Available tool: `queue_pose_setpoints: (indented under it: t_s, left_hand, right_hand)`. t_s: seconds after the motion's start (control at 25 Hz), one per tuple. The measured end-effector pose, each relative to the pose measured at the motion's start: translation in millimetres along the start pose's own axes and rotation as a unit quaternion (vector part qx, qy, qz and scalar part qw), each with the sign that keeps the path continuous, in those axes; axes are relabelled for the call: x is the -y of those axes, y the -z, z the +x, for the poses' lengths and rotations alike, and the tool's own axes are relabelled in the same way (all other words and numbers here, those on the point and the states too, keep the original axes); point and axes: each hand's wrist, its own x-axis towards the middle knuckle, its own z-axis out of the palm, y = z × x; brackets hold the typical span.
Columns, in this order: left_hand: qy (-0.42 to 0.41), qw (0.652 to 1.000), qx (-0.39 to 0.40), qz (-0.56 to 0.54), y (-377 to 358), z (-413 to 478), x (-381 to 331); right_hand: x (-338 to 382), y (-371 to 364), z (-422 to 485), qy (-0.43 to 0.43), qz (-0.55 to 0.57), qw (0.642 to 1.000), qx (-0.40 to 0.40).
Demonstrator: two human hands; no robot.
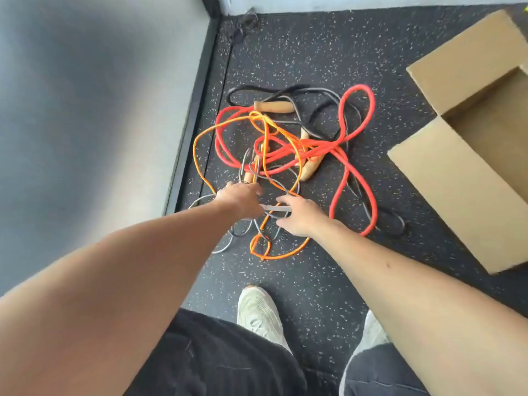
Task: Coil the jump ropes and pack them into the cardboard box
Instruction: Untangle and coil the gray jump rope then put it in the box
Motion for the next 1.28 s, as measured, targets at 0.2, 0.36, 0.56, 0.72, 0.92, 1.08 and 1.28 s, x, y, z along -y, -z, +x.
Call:
queue_pose_setpoints:
  t_s: [0.2, 0.36, 0.56, 0.72, 0.92, 1.08, 1.28]
  left_hand:
    - [0.05, 0.996, 0.032, 0.069, -40, -20, -9]
    - [0.037, 0.992, 0.111, 0.052, -66, -57, -13]
    - [-0.014, 0.998, 0.004, -0.061, -16, -87, -28]
    - [-0.116, 0.967, -0.066, -0.216, 83, -156, -35]
    - [-0.266, 0.875, -0.188, -0.358, 162, -270, -44]
    - [-0.361, 0.829, -0.268, -0.332, 197, -357, -45]
    - [-0.416, 0.728, -0.362, -0.407, 231, -417, -35]
  right_hand:
    - [3, -32, -23, -0.022, 0.04, 0.999, 0.005]
    - [4, -30, -67, -0.028, 0.017, 0.999, 0.012]
    - [10, 19, -105, 0.008, -0.071, 0.997, -0.022]
    - [35, 59, -152, 0.052, -0.11, 0.992, -0.032]
    - [77, 97, -211, 0.153, -0.025, 0.966, -0.205]
    - [103, 126, -267, 0.221, -0.02, 0.938, -0.265]
    - [126, 152, -328, 0.267, -0.032, 0.93, -0.252]
